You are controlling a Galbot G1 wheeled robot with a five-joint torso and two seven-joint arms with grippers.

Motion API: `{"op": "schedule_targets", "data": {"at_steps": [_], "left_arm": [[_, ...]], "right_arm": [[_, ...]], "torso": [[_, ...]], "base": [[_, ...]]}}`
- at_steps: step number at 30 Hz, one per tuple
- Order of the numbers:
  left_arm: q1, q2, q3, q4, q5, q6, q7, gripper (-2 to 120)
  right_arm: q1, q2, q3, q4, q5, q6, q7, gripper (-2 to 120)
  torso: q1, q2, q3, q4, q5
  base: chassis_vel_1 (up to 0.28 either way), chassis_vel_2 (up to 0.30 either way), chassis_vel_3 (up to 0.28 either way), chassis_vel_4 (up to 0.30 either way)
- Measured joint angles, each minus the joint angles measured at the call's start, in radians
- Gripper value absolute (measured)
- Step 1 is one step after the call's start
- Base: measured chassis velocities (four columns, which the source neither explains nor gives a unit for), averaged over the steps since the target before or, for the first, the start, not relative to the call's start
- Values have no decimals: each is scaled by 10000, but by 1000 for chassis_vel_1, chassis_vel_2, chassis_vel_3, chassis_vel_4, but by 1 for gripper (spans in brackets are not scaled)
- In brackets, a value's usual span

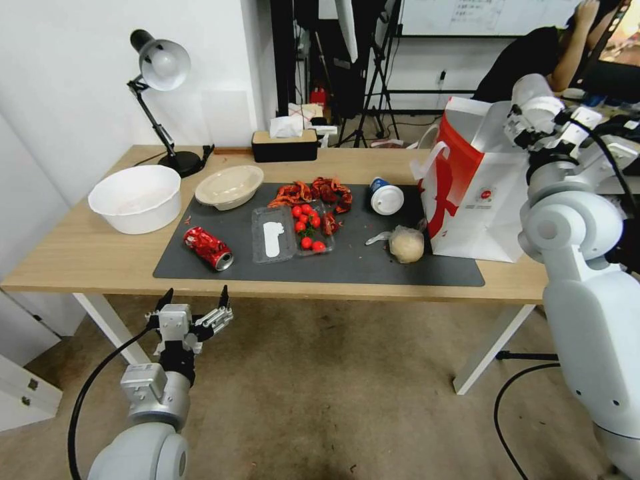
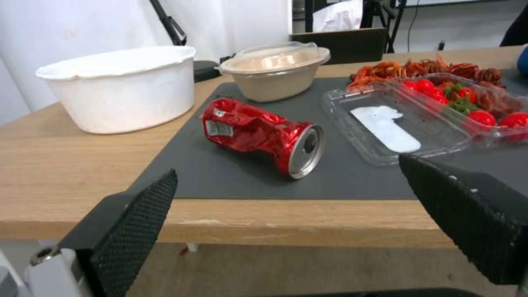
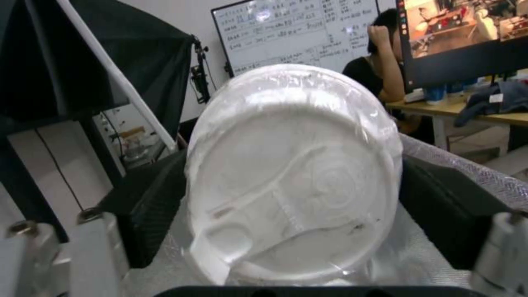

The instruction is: Pick up the trash from the table and place it into the takeout bag.

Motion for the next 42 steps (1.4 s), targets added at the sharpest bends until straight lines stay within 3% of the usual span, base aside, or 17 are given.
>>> {"op": "schedule_targets", "data": {"at_steps": [4, 15, 19, 22, 27, 32, 37, 42], "left_arm": [[27, 0, -64, 2, 0, -64, -5, 100], [-10, 3, -73, 23, 15, -77, -15, 100], [5, 11, -62, 24, 10, -145, -5, 100], [-7, 10, -61, 36, 2, -177, 0, 100], [-32, 14, -31, 129, -8, -321, 46, 100], [-46, 16, -14, 176, -14, -405, 70, 100], [-43, 25, -9, 210, -27, -482, 87, 100], [-53, 36, -8, 217, -44, -490, 92, 100]], "right_arm": [[154, 235, -153, -316, 24, -328, 232, 99], [31, 175, -69, -163, 10, -227, -69, 100], [-1100, -21, 221, 974, 391, 1443, -2478, 100], [-1855, -125, 249, 1618, 339, 1776, -3106, 100], [-3674, -159, 176, 2550, -978, 2407, -3910, 100], [-5077, -72, 37, 2972, -2171, 2816, -3951, 100], [-6909, 271, -585, 3147, -4239, 3500, -3212, 100], [-8028, 557, -1123, 2951, -5235, 3959, -2441, 100]], "torso": [[0, 0, -2, 1, -2], [0, 3, -1, -1, -1], [0, 3, -2, -1, -1], [0, 3, -2, 1, -2], [0, 2, -3, 1, -3], [-1, 1, -2, -3, -2], [0, 1, -2, -2, -1], [0, 2, -3, -3, 1]], "base": [[0, 0, 0, 0], [0, 0, 0, 0], [0, 0, 0, 0], [0, 0, 0, 0], [0, 0, 0, 0], [0, 0, 0, 0], [0, 0, 0, 0], [0, 0, 0, 0]]}}
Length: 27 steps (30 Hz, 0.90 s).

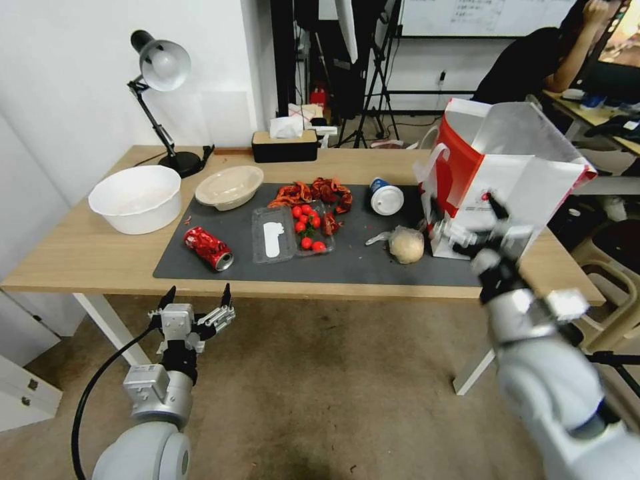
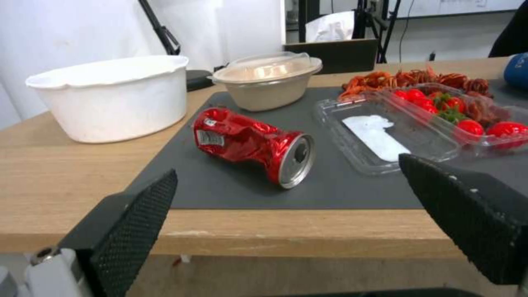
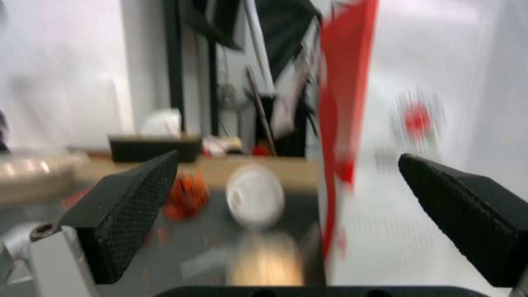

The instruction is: Pick up the trash from the table and place it into the takeout bag.

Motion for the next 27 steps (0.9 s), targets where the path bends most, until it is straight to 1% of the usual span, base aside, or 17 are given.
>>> {"op": "schedule_targets", "data": {"at_steps": [3, 10, 19, 27], "left_arm": [[2, 4, 1, 23, -3, -39, 3, 100], [6, 0, 6, 43, -3, -83, 6, 100], [19, 9, 5, 44, -5, -126, 10, 100], [48, 31, -21, 44, -10, -187, 10, 100]], "right_arm": [[-644, 247, -283, -379, -717, 461, 517, 100], [-967, 400, -565, -675, -844, 626, 918, 100], [-1105, 585, -913, -1123, -883, 992, 1002, 100], [-1022, 727, -1057, -1286, -958, 1090, 1002, 99]], "torso": [[0, 0, 1, 2, -2], [-1, 0, 1, 3, -3], [-1, 0, 1, 3, -3], [1, -1, 1, 3, -3]], "base": [[0, 0, 0, 0], [0, 0, 0, 0], [0, 0, 0, 0], [0, 0, 0, 0]]}}
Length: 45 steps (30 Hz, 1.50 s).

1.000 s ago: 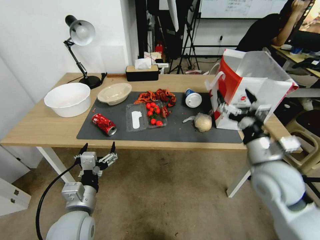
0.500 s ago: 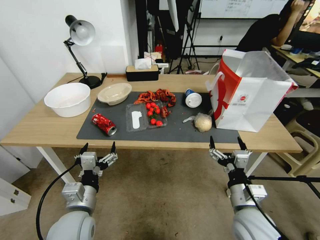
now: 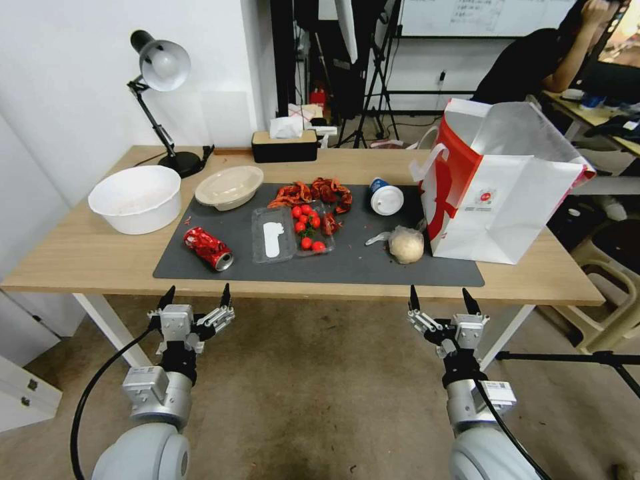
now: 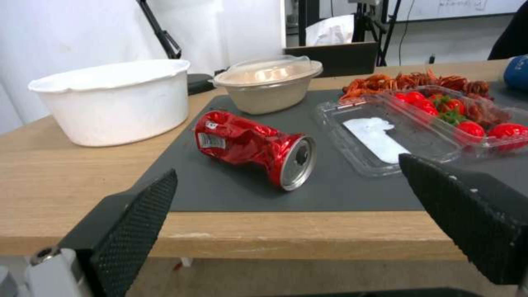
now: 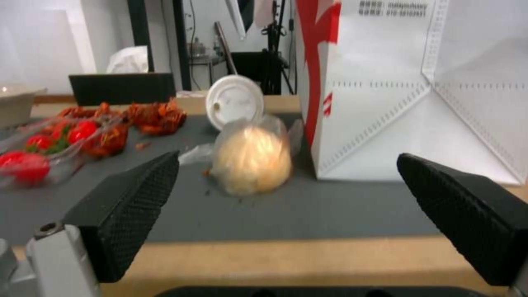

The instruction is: Pick up the trash from the table and place it into the takeout bag.

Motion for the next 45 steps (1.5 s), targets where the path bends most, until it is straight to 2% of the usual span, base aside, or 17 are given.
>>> {"op": "schedule_targets", "data": {"at_steps": [6, 10, 15, 18, 34, 38, 45], "left_arm": [[4, 6, -5, 14, 0, -47, 0, 100], [-8, 12, 11, 24, 5, -66, 0, 100], [-31, 11, 15, 44, 6, -96, 0, 100], [-28, -25, 9, 63, 17, -140, 5, 100], [-11, -44, -124, 157, 21, -345, -28, 100], [-23, -45, -125, 189, 25, -352, -36, 100], [-28, -48, -124, 241, 41, -380, -46, 100]], "right_arm": [[298, -28, -3, 6, 74, -117, 70, 99], [1273, -200, -47, -31, 797, -775, 294, 99], [2612, -465, -285, -813, 1707, -1473, 615, 97], [3905, -515, -1012, -1652, 2416, -2091, 926, 96], [5383, -295, -1869, -2542, 2661, -2755, 1290, 96], [5565, -254, -1937, -2633, 2689, -2981, 1475, 93], [5764, -209, -2034, -2685, 2893, -3698, 1844, 72]], "torso": [[0, -1, 0, -1, 0], [1, -1, 0, 1, 0], [2, -1, 3, 2, 3], [1, -1, 3, 0, 1], [1, -1, 1, 0, 0], [1, -1, 1, 0, -1], [0, 0, 1, 0, 0]], "base": [[0, 0, 0, 0], [0, 0, 0, 0], [0, 0, 0, 0], [0, 0, 0, 0], [0, 0, 0, 0], [0, 0, 0, 0], [0, 0, 0, 0]]}}
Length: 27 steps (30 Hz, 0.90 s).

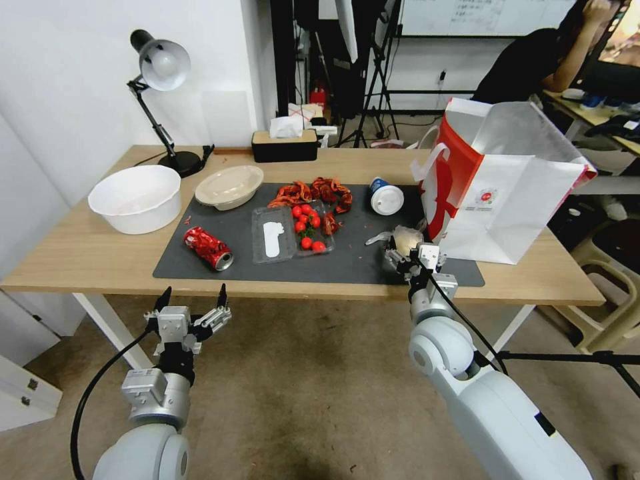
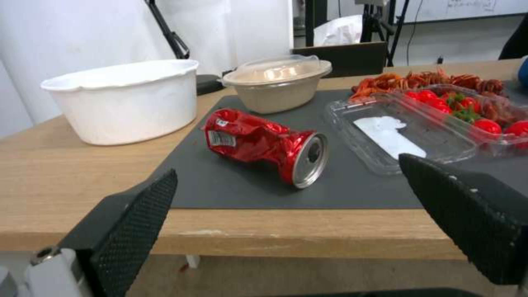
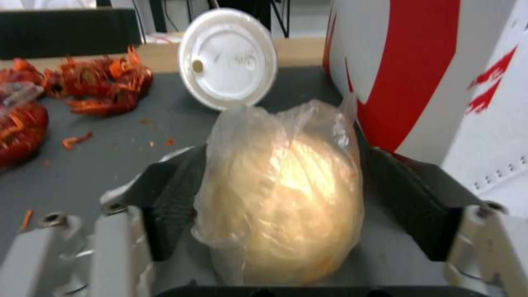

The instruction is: Pick up the trash from the table and place it into the takeout bag.

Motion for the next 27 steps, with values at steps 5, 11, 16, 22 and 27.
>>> {"op": "schedule_targets", "data": {"at_steps": [5, 11, 16, 22, 27], "left_arm": [[3, 0, 0, 4, 3, -14, -4, 100], [16, 1, -3, 20, 5, -49, -9, 100], [23, 1, -6, 29, 6, -68, -11, 100], [32, 1, 5, 47, 16, -80, -12, 100], [41, 2, -1, 50, 19, -107, -12, 100]], "right_arm": [[35, 38, -43, -14, 59, -250, 71, 65], [35, 89, -78, -42, 64, -377, 90, 51], [-13, 87, -70, -46, 49, -458, 91, 32], [-74, 81, -26, -17, 36, -468, 89, 13], [-90, 38, 38, 167, 44, -327, -6, 5]], "torso": [[-1, 0, 0, 0, 0], [-2, 1, -2, 0, 0], [-2, 1, -2, 1, 0], [-1, 1, -2, 1, 0], [-1, 0, 1, -1, 3]], "base": [[0, 0, 0, 0], [0, 0, 0, 0], [0, 0, 0, 0], [0, 0, 0, 0], [0, 0, 0, 0]]}}
